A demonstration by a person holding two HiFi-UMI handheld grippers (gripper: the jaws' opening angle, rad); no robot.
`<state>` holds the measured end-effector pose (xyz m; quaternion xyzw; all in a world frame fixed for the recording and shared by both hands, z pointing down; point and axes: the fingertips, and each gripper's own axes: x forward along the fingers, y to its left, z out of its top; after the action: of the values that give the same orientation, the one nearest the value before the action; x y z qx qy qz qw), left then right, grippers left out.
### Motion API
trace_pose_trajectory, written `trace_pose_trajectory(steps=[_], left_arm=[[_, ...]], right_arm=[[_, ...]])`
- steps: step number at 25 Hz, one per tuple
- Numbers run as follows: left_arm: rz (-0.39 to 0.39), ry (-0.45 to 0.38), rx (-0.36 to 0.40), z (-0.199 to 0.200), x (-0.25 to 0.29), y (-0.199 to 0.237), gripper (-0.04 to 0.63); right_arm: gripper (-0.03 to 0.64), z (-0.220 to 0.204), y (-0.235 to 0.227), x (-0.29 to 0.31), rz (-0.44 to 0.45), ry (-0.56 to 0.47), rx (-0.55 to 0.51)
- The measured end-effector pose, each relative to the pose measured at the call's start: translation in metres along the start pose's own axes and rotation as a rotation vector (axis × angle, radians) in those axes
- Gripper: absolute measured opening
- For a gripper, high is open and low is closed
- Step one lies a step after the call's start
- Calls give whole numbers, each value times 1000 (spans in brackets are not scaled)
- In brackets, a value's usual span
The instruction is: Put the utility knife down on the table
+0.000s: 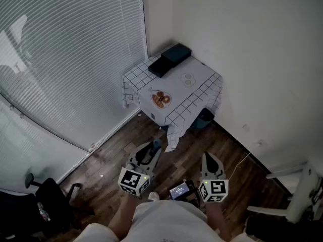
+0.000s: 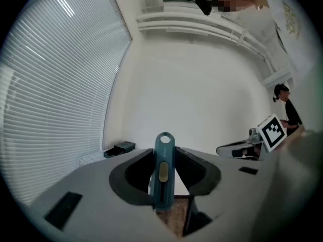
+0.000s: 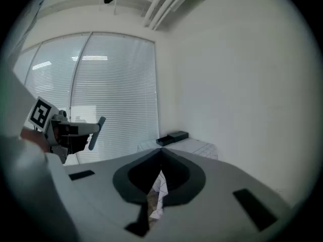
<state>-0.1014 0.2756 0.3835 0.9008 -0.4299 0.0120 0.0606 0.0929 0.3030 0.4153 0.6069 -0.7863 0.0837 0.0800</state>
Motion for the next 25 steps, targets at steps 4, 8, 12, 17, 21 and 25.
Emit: trace_pose_trajectory(steps=[4,8,12,17,21,25], left_arm=[[28,-25,1,7,-14,2,137],[77,-37,4,8,-19,7,137],[101,-48,9,13,-16,5,137],[119,-59,-1,17,-6,-3,137],[113,-62,3,18,1,-17,137],[102,-49,7,14,10,-28,137]], right_arm=[[8,0,14,-2,23,-4,7],[8,8,17,1,44,-16,-9],[8,20,11,-3,49,-70,-23],[8,21,-3,-5,48,-85,-32],[8,13,-17,-10,43,-77,-24],[8,7,-34,-10,24,-62,-1]])
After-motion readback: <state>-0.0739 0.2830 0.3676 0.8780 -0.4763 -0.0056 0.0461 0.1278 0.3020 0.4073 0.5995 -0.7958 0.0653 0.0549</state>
